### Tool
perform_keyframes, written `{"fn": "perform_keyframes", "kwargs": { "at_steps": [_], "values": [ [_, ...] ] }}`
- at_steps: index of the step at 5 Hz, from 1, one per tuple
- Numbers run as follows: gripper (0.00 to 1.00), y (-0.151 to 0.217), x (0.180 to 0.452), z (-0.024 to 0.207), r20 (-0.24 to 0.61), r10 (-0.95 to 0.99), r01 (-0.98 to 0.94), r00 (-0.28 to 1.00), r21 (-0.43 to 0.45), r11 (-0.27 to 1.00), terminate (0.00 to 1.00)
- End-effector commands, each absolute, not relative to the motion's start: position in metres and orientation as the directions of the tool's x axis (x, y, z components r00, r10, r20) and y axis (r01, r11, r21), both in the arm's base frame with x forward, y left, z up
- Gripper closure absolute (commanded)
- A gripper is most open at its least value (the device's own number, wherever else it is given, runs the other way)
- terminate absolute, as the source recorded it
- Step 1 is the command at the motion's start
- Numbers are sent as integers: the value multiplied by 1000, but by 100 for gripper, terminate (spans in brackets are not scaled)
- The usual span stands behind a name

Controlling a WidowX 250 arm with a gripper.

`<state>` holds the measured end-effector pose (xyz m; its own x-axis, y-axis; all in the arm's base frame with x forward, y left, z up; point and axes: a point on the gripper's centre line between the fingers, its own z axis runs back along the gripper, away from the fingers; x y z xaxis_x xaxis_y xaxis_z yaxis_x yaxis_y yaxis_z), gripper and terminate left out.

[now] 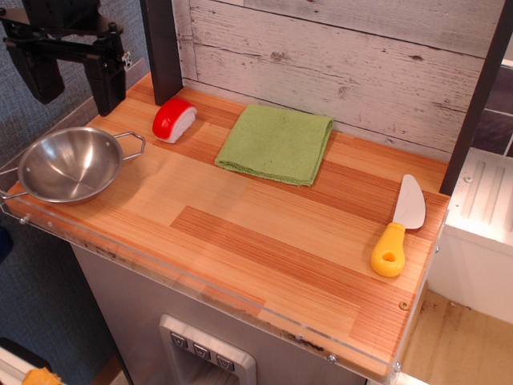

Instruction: Place the green towel on the front edge of the table.

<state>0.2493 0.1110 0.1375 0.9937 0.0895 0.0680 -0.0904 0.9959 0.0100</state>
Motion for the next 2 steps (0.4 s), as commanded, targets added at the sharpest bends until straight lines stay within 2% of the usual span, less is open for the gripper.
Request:
{"fn": "perform_keyframes", "kwargs": {
  "at_steps": [1,2],
  "values": [
    [0,111,249,138,68,89,-90,994,10,996,0],
    [0,94,282,131,76,66,-68,995,25,997,0]
  ]
}}
